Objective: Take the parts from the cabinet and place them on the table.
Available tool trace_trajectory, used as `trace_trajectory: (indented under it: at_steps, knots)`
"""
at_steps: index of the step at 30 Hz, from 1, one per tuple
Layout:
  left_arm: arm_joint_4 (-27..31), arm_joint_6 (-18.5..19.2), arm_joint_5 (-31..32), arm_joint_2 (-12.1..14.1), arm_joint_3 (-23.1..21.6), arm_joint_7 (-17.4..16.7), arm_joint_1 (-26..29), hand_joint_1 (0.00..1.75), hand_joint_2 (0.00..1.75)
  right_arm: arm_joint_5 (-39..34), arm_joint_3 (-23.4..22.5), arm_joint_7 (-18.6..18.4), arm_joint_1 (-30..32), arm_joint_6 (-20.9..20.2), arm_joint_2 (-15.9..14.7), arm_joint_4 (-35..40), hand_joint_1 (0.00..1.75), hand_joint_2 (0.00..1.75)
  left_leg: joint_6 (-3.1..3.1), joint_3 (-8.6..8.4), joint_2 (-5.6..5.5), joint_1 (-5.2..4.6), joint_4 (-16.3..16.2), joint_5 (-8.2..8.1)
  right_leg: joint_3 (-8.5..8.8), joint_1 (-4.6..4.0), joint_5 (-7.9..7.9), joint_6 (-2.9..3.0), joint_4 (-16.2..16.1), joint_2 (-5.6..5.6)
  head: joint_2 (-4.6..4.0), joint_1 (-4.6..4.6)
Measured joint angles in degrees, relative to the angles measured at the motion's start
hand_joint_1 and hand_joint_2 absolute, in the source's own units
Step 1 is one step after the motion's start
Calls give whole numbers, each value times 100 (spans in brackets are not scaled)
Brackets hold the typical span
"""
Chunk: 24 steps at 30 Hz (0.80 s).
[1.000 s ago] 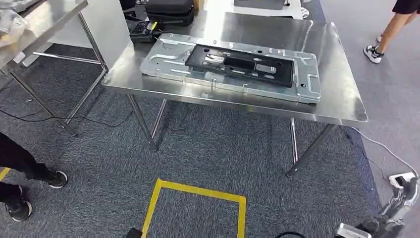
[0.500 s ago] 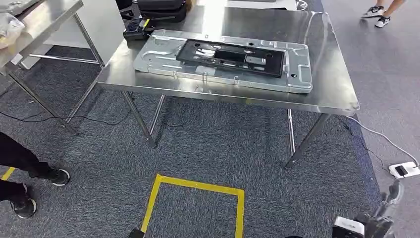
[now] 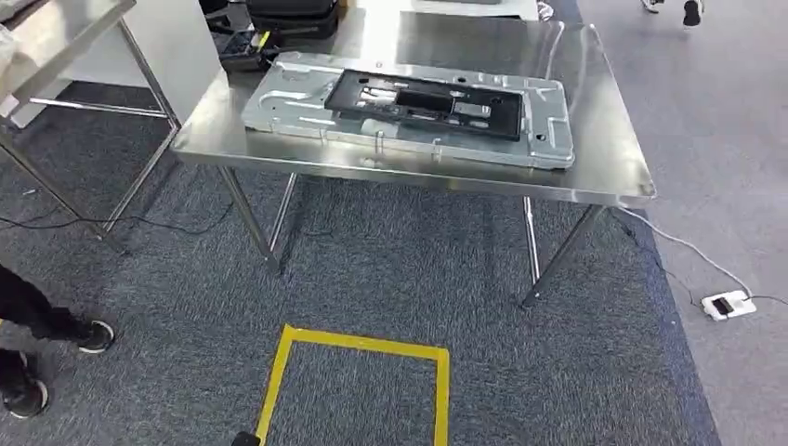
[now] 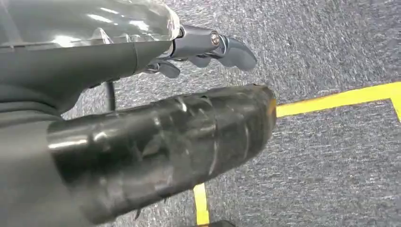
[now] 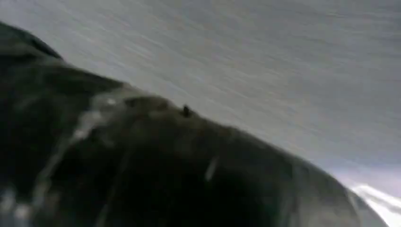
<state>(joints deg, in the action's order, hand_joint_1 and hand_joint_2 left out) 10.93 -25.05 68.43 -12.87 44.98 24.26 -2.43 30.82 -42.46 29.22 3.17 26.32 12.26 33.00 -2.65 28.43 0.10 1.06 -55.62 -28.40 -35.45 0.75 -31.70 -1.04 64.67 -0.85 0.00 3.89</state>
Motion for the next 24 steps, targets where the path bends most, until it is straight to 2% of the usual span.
trace_trajectory:
  at_steps: [1, 2, 3, 4, 6, 7, 8, 9, 12, 13, 14, 15, 17, 18, 19, 20, 21, 22, 23, 24]
  knots:
    - [0, 0, 2, 0, 18, 0, 11, 0, 0, 16, -108, -366, -67, -24, 0, -329, 0, 0, -1, 5, 66, -5, -2, -1, -217, 5, -215, -22, 458, 4, 0, 0]
    - [0, 0, 2, -2, 35, 0, 12, 0, 0, 16, -238, -765, -117, -76, 2, -619, 0, 0, -1, 15, 127, -6, -7, -1, -423, 10, -364, -45, 882, 10, 0, 0]
    - [0, 0, 9, -2, 46, 0, 8, 0, 0, 16, -363, -1006, -135, -107, 9, -849, 0, 0, 4, 20, 181, -6, -16, -5, -518, 22, -361, -62, 1084, 22, 0, -2]
    - [0, 2, 15, -7, 57, 0, 5, 0, 0, 16, -446, -1153, -141, -183, 28, -1015, 0, 0, 9, 16, 222, -5, -25, -14, -459, 42, -219, -73, 968, 37, -2, 2]
    - [0, 2, 20, -20, 76, 0, -2, 0, 0, 9, -569, -1335, -183, -302, 37, -1259, 0, 0, 51, 1, 313, 2, -70, -61, -12, 73, 271, -82, 107, 138, 0, 2]
    - [0, 2, 22, -26, 81, 0, -3, 0, 0, 16, -611, -1418, -224, -350, 42, -1375, 0, 0, 92, -3, 357, 3, -111, -98, 258, 73, 477, -73, -398, 309, -2, 2]
    - [0, 2, 26, -26, 83, 0, -1, 0, 0, 46, -635, -1458, -278, -433, 59, -1467, 0, 0, 139, 39, 398, -36, -148, -135, 320, 10, 356, -57, -553, 449, 0, 4]
    - [0, 2, 46, -26, 85, 2, 0, 0, 0, 87, -650, -1466, -313, -520, 70, -1536, 0, 0, 175, 37, 435, -50, -176, -163, 294, 14, 385, 10, -564, 370, 0, -13]
    - [0, 15, 103, -28, 85, 0, -53, 0, 0, 267, -652, -1425, -327, -713, 83, -1679, 0, 0, 250, -31, 551, -38, -155, -159, 258, -9, 389, 100, -565, 248, 0, -7]
    - [0, 20, 118, -31, 85, 2, -58, 0, 0, 310, -652, -1401, -341, -749, 83, -1709, 0, 0, 302, 1, 432, -9, -197, -226, 270, 24, 418, 152, -600, 215, 0, -13]
    - [0, 20, 120, -31, 85, 9, -57, 0, 0, 341, -652, -1381, -364, -791, 85, -1731, 0, 0, 313, 65, 211, -3, -378, -380, 264, 22, 426, 175, -606, 179, -2, -11]
    - [0, 22, 120, -31, 85, 9, -54, 0, 0, 361, -652, -1366, -389, -800, 85, -1757, 0, 0, 314, 256, 101, 1, -781, -633, 248, 19, 433, 211, -605, 139, -2, -13]
    - [0, 28, 120, -31, 85, 17, -34, 0, 0, 365, -652, -1337, -422, -844, 83, -1794, 0, 0, 312, 695, 50, 1, -1698, -1013, 229, -10, 440, 239, -602, 29, -2, -13]
    - [0, 35, 120, -31, 85, 24, -27, 0, 0, 383, -652, -1305, -424, -883, 83, -1807, 0, 0, 304, 825, 49, 0, -1948, -1034, 231, -22, 441, 240, -598, -31, 0, -13]
    - [0, 42, 120, -31, 85, 28, -25, 0, 0, 398, -652, -1280, -426, -894, 83, -1816, 0, 0, 286, 832, 47, -2, -1933, -928, 239, -29, 440, 240, -593, -90, -2, -13]
    - [0, 46, 120, -31, 85, 31, -27, 0, 0, 420, -652, -1265, -429, -894, 81, -1827, 0, 0, 258, 724, 39, -4, -1655, -694, 249, -40, 440, 240, -589, -161, -2, -13]
    - [0, 48, 120, -31, 85, 37, -29, 0, 0, 429, -652, -1256, -443, -894, 81, -1836, 0, 0, 216, 506, 4, -6, -1152, -379, 266, -47, 440, 240, -588, -237, 0, -11]
    - [0, 48, 120, -31, 85, 37, -30, 0, 0, 431, -652, -1248, -455, -896, 81, -1840, 0, 0, 166, 289, -107, -17, -654, -118, 280, -55, 441, 239, -588, -303, 0, -13]
    - [0, 57, 120, -20, 85, 37, -16, 0, 0, 431, -654, -1230, -455, -929, 88, -1856, 0, 0, 96, 173, -437, -21, -347, -84, 252, -32, 446, 229, -588, -339, -2, -2]
    - [0, 63, 125, -17, 83, 31, -12, 0, 0, 433, -654, -1215, -486, -973, 83, -1867, 0, 0, 97, 168, -486, -21, -234, -78, 220, -54, 457, 192, -553, -405, 0, -13]
